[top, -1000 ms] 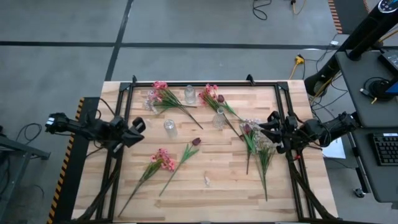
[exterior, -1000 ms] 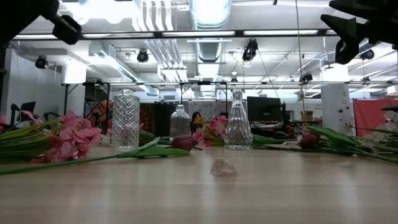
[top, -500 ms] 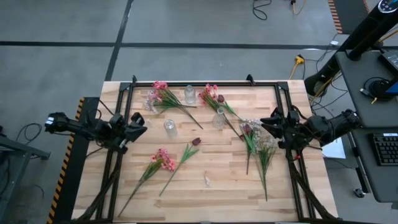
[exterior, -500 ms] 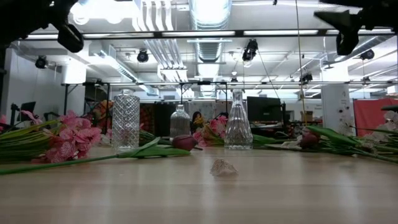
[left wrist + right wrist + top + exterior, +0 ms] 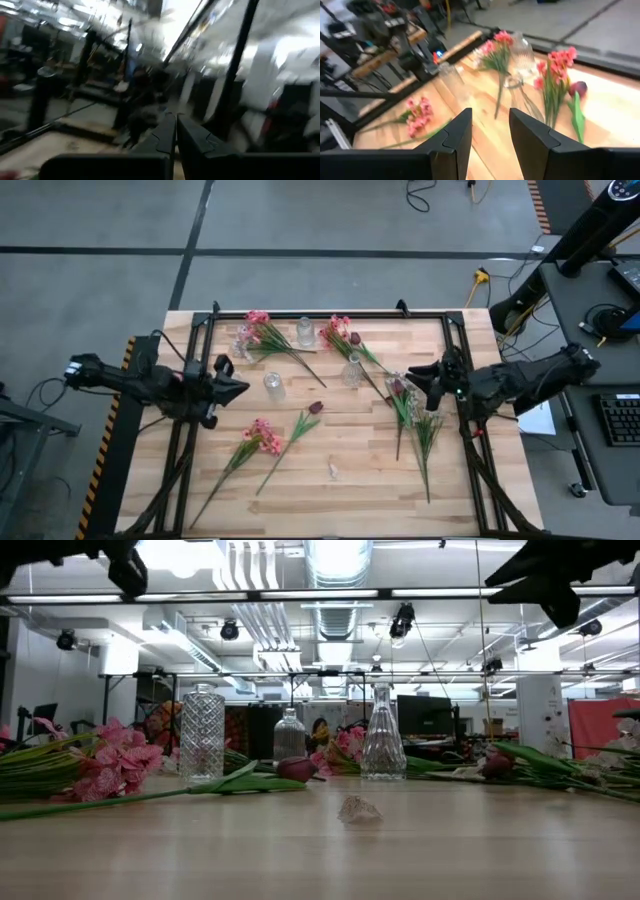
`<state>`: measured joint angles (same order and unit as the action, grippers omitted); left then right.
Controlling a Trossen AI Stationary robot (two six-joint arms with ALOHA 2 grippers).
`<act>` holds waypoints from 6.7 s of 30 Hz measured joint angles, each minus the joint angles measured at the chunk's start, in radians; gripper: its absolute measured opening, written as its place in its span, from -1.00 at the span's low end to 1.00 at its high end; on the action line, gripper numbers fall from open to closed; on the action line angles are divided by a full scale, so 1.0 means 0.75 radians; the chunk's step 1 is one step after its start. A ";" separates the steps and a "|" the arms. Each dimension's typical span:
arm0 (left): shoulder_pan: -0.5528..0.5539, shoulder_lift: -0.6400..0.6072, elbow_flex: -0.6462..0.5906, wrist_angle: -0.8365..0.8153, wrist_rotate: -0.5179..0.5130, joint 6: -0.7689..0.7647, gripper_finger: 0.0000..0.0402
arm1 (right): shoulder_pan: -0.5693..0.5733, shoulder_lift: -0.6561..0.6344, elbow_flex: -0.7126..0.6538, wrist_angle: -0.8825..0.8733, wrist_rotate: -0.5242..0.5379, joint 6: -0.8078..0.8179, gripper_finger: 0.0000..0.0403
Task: Sort flowers into vase by color
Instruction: Put the bottom right red tulip into the bottom right transparent vase
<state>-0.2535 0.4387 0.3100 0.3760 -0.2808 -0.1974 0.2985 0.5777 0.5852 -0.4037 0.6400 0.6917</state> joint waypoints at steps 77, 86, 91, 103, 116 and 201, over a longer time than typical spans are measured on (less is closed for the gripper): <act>0.001 0.233 0.474 -0.722 -0.453 0.461 -1.00 | -0.440 1.203 0.363 -0.630 -0.645 0.320 -0.87; 0.001 0.233 0.477 -0.721 -0.452 0.461 -1.00 | -0.439 1.166 0.363 -0.631 -0.644 0.320 -0.95; 0.001 0.233 0.478 -0.721 -0.452 0.461 -1.00 | -0.439 1.070 0.363 -0.628 -0.642 0.320 -0.95; 0.000 0.236 0.479 -0.721 -0.451 0.455 -1.00 | -0.357 0.703 0.361 -0.430 -0.465 0.222 -0.95; 0.001 0.263 0.476 -0.722 -0.447 0.406 -1.00 | -0.293 0.596 0.264 0.515 -0.407 -0.475 -0.95; 0.000 0.280 0.474 -0.731 -0.449 0.356 -1.00 | -0.443 0.595 0.240 1.347 -0.053 -1.168 -0.94</act>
<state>-0.2534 0.6483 0.6655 -0.1719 -0.6174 0.0696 -0.0334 1.0237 0.7654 0.6062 0.6002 -0.1841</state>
